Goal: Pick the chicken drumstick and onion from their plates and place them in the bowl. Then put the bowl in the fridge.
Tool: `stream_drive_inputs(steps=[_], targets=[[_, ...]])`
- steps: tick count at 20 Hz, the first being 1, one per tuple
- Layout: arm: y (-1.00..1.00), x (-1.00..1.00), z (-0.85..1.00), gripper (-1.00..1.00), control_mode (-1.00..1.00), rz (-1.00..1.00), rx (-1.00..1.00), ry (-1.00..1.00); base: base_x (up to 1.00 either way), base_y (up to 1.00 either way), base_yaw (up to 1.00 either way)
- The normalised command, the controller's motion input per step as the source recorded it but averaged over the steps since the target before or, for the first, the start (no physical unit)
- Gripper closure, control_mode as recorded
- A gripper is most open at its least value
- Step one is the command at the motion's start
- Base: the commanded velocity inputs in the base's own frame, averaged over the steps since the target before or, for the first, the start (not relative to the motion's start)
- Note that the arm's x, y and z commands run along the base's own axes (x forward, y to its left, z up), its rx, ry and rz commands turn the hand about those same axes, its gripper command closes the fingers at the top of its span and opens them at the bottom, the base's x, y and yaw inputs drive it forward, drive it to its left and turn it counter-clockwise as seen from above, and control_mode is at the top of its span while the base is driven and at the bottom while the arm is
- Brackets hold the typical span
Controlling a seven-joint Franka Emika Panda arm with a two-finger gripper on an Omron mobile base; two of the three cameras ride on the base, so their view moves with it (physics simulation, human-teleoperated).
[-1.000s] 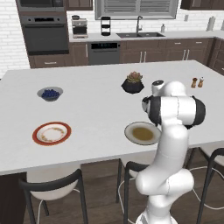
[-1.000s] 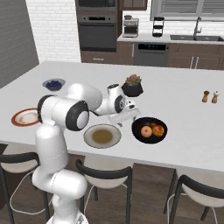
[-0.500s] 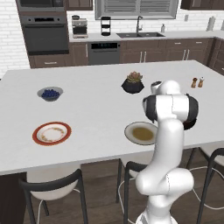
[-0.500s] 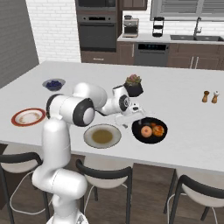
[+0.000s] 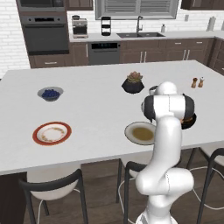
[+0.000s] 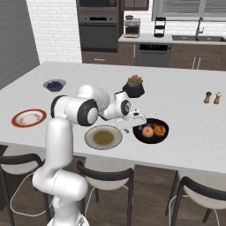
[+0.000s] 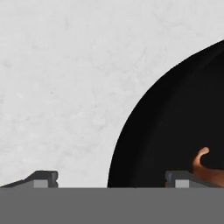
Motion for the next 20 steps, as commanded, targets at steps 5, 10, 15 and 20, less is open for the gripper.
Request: stream_drive_inputs(steps=[5,10,15,20], targets=[[-0.2,0.05,-0.35,1.0,-1.0,0.0,0.0,0.0,0.0,0.0,0.0],[-0.25,-0.1,-0.09,1.0,-1.0,0.07,0.0,0.0,0.0,0.0,0.0],[-0.03,-0.64,0.23,1.0,-1.0,0.23,0.07,0.0,0.0,0.0,0.0],[0.53,-0.64,0.76,1.0,-1.0,0.34,0.06,-0.02,0.0,0.0,0.0]])
